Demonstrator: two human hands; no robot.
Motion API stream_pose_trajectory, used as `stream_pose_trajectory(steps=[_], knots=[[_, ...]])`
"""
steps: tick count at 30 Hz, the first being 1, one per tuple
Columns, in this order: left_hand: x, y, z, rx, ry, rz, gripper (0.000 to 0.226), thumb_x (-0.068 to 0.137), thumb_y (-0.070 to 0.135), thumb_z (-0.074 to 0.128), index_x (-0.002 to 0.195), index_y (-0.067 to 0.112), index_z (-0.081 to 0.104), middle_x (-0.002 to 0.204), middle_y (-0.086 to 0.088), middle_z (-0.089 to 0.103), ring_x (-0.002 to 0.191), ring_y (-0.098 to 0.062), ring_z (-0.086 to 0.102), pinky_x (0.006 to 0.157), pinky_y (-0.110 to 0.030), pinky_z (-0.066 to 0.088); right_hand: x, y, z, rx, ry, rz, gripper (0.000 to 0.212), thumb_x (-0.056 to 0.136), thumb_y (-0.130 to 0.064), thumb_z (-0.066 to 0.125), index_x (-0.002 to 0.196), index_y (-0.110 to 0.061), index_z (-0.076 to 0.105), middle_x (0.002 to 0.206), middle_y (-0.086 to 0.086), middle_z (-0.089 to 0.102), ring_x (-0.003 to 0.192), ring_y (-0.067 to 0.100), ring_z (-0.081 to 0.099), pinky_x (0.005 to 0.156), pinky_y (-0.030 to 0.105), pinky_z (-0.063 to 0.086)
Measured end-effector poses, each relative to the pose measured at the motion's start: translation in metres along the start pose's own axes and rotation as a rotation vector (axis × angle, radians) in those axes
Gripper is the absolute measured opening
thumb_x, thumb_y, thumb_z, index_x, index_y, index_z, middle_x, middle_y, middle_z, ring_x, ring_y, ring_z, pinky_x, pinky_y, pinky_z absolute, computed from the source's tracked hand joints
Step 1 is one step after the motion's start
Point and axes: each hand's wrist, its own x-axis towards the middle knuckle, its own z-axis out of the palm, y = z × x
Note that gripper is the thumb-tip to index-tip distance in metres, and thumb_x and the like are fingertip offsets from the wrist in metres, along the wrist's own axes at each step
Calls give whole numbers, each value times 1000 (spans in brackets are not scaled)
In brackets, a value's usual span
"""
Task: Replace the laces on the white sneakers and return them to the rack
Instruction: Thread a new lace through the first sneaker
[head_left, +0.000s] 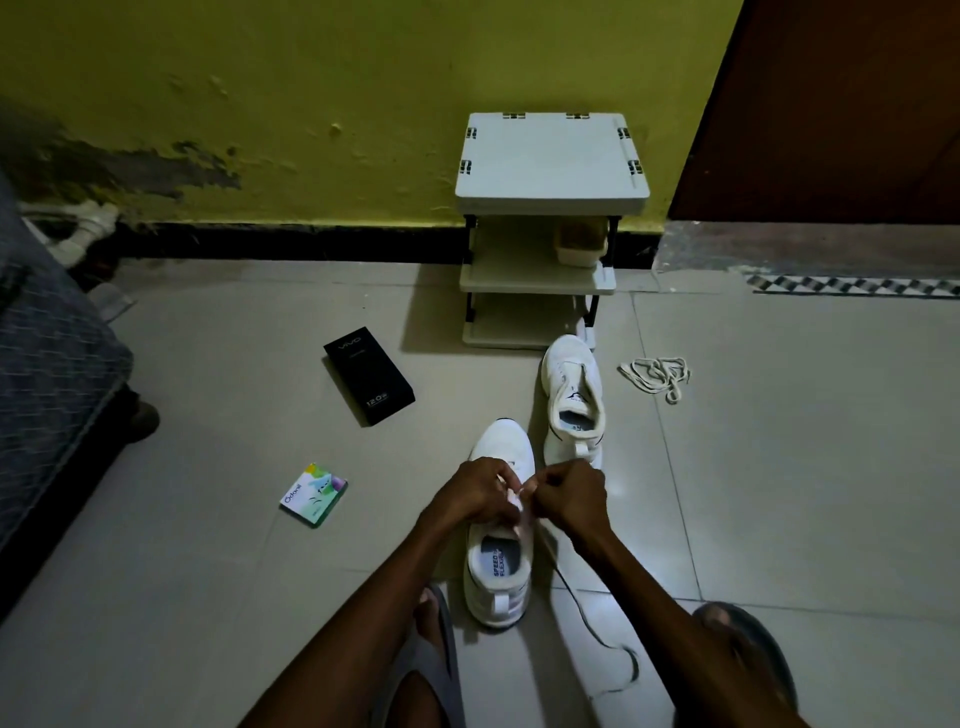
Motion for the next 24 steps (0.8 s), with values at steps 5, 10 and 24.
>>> stream_pose_trajectory(steps=[5,10,24], knots=[[2,-6,-1,58,-22,25,41,68,18,84,105,25,69,96,4,63,86,-13,59,71,-21,47,-2,-77,-44,692,-133,117,45,85,8,45,49,-13,63,54,1,60,60,21,49,59,22,41],[1,0,-2,108,-40,65,40,74,20,80,111,22,65,108,-1,63,97,-18,60,81,-27,50,-4,-110,-74,1351,-315,124,23,97,-3,42,82,-5,58,92,13,69,76,21,69,72,32,60],[1,-1,-5,97,-31,98,37,70,23,85,103,24,67,97,-1,65,83,-13,56,73,-22,47,-5,-41,-31,-95,-328,-76,33,94,-22,56,65,-10,67,56,-4,59,56,7,52,61,22,40]])
